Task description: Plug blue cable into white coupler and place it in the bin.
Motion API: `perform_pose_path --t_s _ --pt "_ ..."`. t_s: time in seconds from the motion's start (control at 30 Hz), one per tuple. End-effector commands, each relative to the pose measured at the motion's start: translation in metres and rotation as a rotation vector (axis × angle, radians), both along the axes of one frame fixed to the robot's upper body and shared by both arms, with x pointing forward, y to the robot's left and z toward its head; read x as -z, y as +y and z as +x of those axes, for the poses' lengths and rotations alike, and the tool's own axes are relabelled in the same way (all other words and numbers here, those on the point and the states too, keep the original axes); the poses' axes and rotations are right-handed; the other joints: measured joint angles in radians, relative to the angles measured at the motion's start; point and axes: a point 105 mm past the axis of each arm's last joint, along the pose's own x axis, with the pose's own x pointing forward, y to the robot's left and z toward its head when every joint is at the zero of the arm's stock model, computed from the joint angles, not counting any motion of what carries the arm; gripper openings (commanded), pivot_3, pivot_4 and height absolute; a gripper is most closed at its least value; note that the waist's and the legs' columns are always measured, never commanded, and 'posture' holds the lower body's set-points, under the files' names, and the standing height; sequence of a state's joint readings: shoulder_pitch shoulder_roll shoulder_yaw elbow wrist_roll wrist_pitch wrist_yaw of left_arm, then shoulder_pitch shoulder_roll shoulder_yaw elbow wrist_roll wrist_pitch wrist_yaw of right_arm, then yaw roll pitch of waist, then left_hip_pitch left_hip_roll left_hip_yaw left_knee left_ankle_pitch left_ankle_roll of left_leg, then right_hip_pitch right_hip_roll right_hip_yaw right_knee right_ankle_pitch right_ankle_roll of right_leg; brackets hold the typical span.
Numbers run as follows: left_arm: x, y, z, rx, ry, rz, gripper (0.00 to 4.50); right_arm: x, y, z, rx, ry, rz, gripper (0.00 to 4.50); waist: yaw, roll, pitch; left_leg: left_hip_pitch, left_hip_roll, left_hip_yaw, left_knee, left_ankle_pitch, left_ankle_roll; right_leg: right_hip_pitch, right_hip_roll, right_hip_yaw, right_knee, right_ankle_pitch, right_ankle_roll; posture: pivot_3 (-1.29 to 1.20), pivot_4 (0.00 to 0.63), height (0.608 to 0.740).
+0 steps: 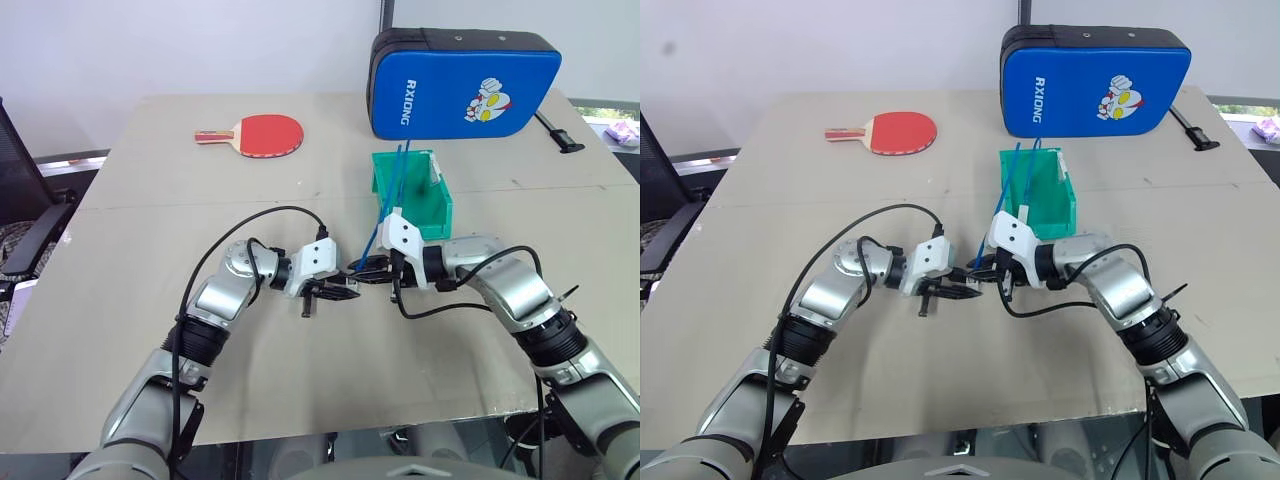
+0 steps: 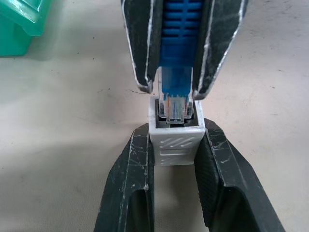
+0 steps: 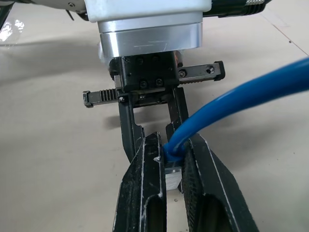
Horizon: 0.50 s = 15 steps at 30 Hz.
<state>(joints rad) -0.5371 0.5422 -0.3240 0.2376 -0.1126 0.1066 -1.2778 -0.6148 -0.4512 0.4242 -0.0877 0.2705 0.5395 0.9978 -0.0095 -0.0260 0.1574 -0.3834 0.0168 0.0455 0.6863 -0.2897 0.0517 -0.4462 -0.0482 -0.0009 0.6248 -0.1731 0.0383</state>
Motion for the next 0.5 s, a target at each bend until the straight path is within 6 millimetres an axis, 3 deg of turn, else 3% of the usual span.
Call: perform_pose_path --t_s 0.03,0.5 --pt "-0.003 -0.004 -0.001 0.013 -0.025 -0.02 0.53 0.011 -0.004 0.002 0.005 0.022 -0.065 0.0 0.0 0.0 0.0 0.0 0.0 0.0 0.0 0.0 0.0 0.0 0.0 0.0 0.0 0.0 0.0 0.0 0.15 0.74" --pt "-0.005 -0.01 0.001 -0.005 -0.056 -0.038 0.53 0.047 -0.002 0.0 -0.032 0.072 -0.226 0.0 0.004 0.001 -0.002 0.002 0.0 0.0 0.001 0.0 0.0 0.003 -0.001 0.0 0.0 0.0 0.0 0.0 0.15 0.74"
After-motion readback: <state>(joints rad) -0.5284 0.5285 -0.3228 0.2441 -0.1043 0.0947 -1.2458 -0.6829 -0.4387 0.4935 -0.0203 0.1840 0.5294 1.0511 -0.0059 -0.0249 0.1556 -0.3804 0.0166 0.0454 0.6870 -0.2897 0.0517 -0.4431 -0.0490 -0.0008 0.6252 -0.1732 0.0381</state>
